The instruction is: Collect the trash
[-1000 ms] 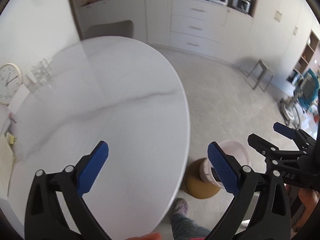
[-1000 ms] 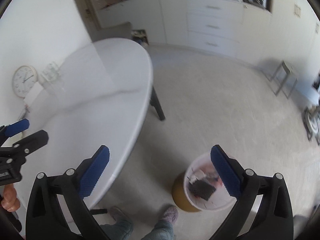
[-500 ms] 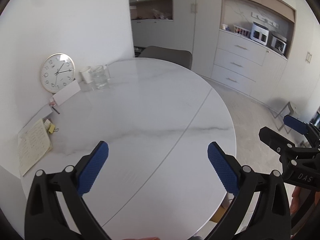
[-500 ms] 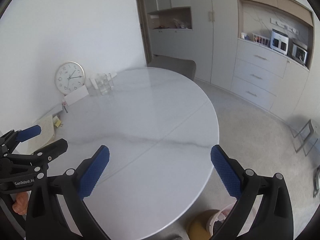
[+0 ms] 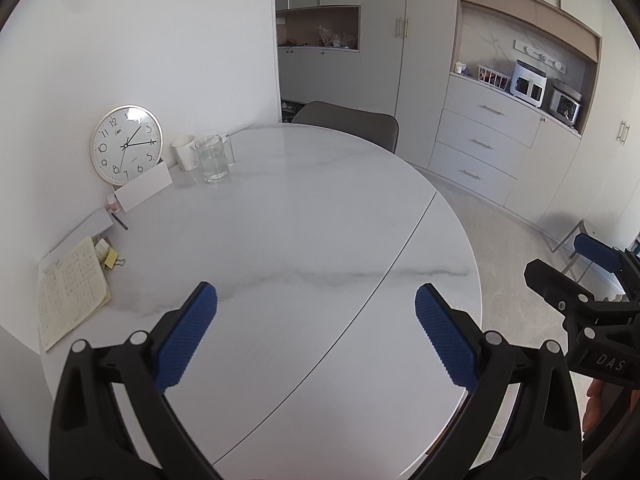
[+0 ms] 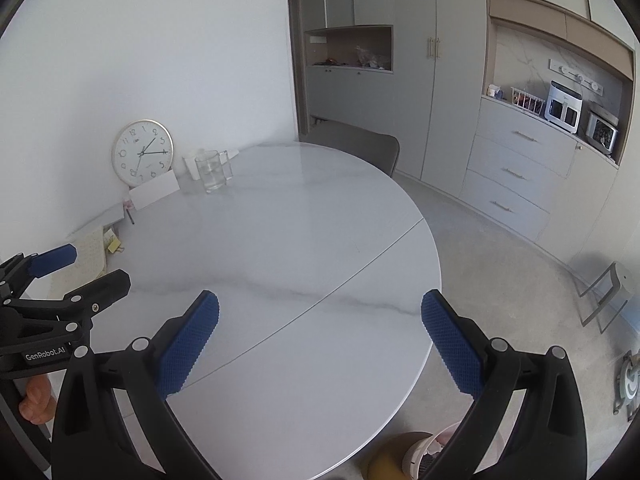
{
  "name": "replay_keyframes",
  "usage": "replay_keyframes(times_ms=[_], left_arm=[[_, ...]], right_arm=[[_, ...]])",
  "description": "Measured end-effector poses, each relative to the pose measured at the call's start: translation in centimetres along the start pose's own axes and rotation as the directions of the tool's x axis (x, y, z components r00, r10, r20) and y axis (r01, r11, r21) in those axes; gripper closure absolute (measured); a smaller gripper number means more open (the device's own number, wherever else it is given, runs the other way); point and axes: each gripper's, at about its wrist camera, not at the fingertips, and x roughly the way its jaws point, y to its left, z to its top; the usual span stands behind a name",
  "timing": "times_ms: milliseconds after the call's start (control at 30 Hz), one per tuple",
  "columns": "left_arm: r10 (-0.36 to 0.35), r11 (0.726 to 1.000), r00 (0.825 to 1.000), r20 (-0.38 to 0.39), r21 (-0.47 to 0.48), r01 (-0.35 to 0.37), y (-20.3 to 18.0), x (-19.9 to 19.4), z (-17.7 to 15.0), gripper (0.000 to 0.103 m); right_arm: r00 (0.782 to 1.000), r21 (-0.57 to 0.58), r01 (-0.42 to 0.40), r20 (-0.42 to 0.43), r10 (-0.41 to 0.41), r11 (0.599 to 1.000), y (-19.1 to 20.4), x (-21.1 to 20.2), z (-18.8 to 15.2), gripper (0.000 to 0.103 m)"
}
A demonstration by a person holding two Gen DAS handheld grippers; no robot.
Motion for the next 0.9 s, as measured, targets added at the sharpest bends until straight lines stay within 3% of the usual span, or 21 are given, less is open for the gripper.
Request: replay_keyframes(times_ms=[900], left_arm=[[0.006, 1.0, 1.0, -0.001, -0.022, -0.006, 0.0, 0.81, 0.24, 0.008]], right_arm=[[1.0, -0.002, 0.012, -0.018, -0.012, 1.0, 0.16, 0.58, -0.07, 0.002]])
